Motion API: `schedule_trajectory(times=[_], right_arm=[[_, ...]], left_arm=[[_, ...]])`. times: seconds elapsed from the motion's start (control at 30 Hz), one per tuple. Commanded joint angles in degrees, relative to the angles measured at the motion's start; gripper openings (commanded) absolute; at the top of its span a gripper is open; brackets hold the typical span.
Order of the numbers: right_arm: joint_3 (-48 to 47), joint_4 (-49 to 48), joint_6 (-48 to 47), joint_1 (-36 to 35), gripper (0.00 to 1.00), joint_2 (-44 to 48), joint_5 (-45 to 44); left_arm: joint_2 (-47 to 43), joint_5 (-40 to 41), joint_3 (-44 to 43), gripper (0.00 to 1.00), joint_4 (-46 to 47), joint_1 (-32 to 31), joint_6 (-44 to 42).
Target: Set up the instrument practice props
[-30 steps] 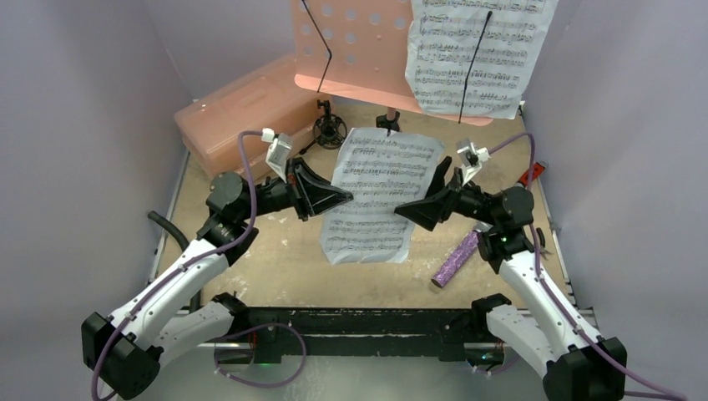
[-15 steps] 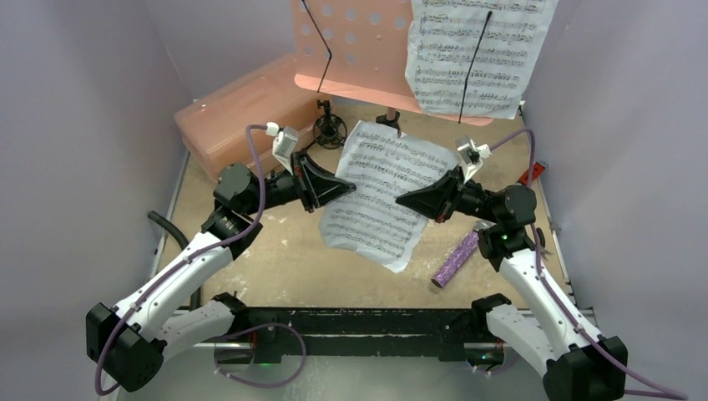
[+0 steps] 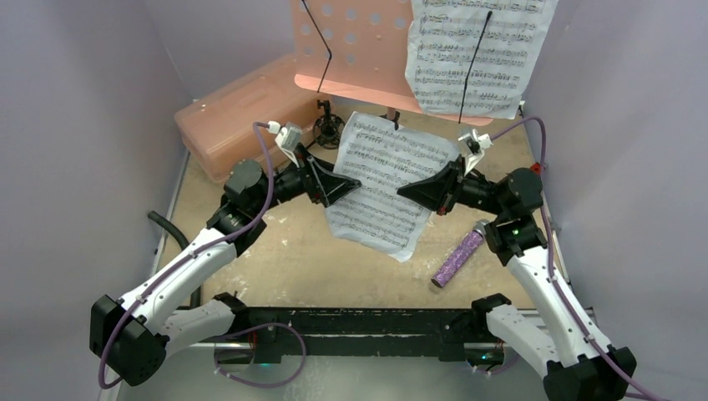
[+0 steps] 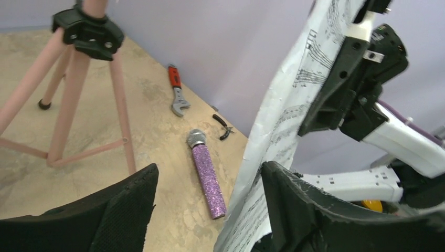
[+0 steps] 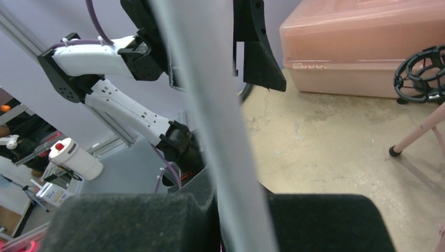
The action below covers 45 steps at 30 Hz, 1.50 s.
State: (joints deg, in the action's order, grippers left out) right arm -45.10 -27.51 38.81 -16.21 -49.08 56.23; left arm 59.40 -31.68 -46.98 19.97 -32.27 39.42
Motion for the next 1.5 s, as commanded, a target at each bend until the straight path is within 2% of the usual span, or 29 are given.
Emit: schedule_trajectory(times=[0.0,0.1,0.17,0.27,0.33,0.43,0.57,0.67,0.77,1.03,1.2,1.47], right_arm=[[-4.13,8.75,-6.44,-0.24,0.0,1.5,-3.1],[-6.17,14.34,-8.05,-0.25,0.0,1.79,-6.79],[-7.65,17.0,-9.97,-0.23,0.0,1.83,-6.78],[-9.58,19.93,-10.73,-0.25,0.0,2.37,-8.88],[-11.18,21.59,-11.04,-0.21,0.0,2.58,-10.13],[-14.25,24.97,-11.2,-0.23,0.0,2.2,-12.09],[-19.45,30.65,-13.4,-0.24,0.0,0.25,-11.43],[-22.77,32.16,-14.2,-0.25,0.0,-1.54,-8.91],[-26.98,34.18,-14.15,-0.23,0.0,-4.27,-8.07],[-42.69,41.91,-14.14,-0.3,0.0,-15.9,2.1],[-50.65,42.54,-13.4,-0.74,0.0,-18.97,-2.2],[-67.23,47.21,-11.76,-1.14,0.0,-26.72,-2.84]], left_arm=[[-0.37,8.99,0.3,0.75,-3.04,0.19,0.87],[-0.75,17.26,-0.61,0.8,-9.27,0.19,2.89],[-0.85,20.22,-2.01,0.83,-12.78,0.2,1.33],[-1.15,24.11,-3.83,0.99,-18.38,0.19,-1.66],[-1.25,26.87,-4.55,1.0,-22.01,0.23,-3.49],[-0.95,27.37,-5.75,1.0,-25.78,0.2,-9.13],[1.66,28.83,-8.37,1.0,-34.49,0.25,-12.01],[5.31,23.79,-10.6,1.0,-39.99,0.28,-13.71],[7.87,18.63,-10.41,1.0,-40.6,0.37,-11.66],[11.54,15.37,-9.11,0.99,-39.88,3.0,-3.56],[12.57,12.75,-8.13,0.99,-39.34,7.98,0.2],[11.62,9.32,-7.63,0.97,-37.87,15.89,4.43]])
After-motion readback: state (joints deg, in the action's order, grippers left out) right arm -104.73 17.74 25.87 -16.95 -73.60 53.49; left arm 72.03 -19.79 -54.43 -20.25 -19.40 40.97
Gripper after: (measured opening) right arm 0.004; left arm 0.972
